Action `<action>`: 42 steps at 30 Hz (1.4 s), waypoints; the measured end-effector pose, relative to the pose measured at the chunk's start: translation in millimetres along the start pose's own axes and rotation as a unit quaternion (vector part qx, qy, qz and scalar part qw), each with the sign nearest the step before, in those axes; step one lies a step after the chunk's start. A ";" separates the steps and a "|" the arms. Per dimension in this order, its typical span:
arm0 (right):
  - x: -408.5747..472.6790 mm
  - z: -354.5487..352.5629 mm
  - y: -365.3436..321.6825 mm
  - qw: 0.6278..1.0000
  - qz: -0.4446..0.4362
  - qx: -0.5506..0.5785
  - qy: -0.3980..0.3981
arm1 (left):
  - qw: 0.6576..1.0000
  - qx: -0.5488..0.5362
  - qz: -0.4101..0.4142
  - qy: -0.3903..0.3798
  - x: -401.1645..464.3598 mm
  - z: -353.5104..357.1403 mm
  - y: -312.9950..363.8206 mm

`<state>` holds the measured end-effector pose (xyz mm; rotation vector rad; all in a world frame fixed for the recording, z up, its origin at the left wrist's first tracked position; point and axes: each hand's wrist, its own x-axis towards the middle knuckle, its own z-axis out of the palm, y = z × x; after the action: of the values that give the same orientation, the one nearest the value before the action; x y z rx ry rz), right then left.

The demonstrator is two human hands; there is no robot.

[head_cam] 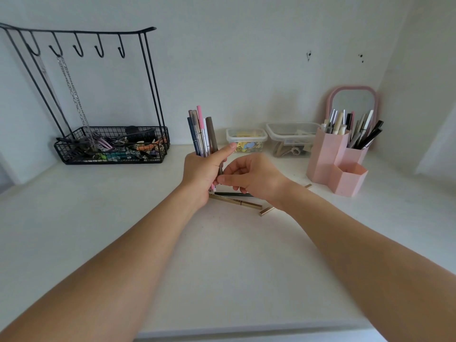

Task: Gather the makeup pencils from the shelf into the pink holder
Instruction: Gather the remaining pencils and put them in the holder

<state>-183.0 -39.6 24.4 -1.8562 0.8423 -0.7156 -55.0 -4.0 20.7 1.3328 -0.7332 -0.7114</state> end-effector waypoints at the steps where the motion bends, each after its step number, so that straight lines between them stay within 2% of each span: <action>1: -0.1 0.3 0.1 1.000 -0.003 -0.005 0.002 | 1.000 0.001 -0.002 0.005 0.7 0.0 -0.2; 5: 1.2 -0.5 1.0 1.000 -0.015 -0.022 0.003 | 1.000 0.016 -0.005 0.004 1.6 -0.4 -1.1; 8: 3.5 -9.0 -0.2 0.995 -0.026 -0.095 -0.018 | 1.000 0.011 0.009 0.005 4.1 -1.6 -1.9; 14: 5.3 -42.1 0.5 0.959 -0.029 -0.269 -0.083 | 0.996 -0.076 -0.027 0.022 15.4 -7.9 -1.4; 17: 5.2 -44.8 4.1 0.940 -0.017 -0.325 -0.099 | 0.986 -0.142 -0.081 0.017 20.3 -12.2 0.1; 22: 4.8 -43.6 5.1 0.937 -0.006 -0.333 -0.109 | 0.969 -0.220 -0.109 -0.003 25.2 -17.7 2.4; 30: 7.5 -43.7 8.6 0.931 -0.019 -0.347 -0.114 | 0.979 -0.182 -0.093 -0.026 17.0 -9.1 -0.6; 34: 8.6 -45.9 9.6 0.928 -0.025 -0.361 -0.092 | 0.986 -0.147 -0.071 -0.021 13.4 -6.6 1.4; 36: 10.3 -50.3 7.3 0.936 -0.031 -0.346 -0.064 | 0.987 -0.141 -0.070 -0.017 10.7 -7.6 3.7; 38: 11.2 -53.7 3.7 0.961 -0.031 -0.275 -0.024 | 0.986 -0.147 -0.076 -0.018 7.9 -8.7 7.3; 40: 9.9 -53.8 -1.0 0.991 -0.023 -0.131 0.002 | 0.985 -0.150 -0.080 -0.028 4.4 -8.6 11.1; 42: 7.1 -51.9 -5.9 0.999 -0.024 0.036 -0.016 | 0.987 -0.134 -0.080 -0.043 0.8 -7.1 13.1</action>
<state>-217.2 -70.0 50.6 -1.8237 0.7451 -0.7351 -48.4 0.8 33.1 1.1282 -0.5790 -0.9666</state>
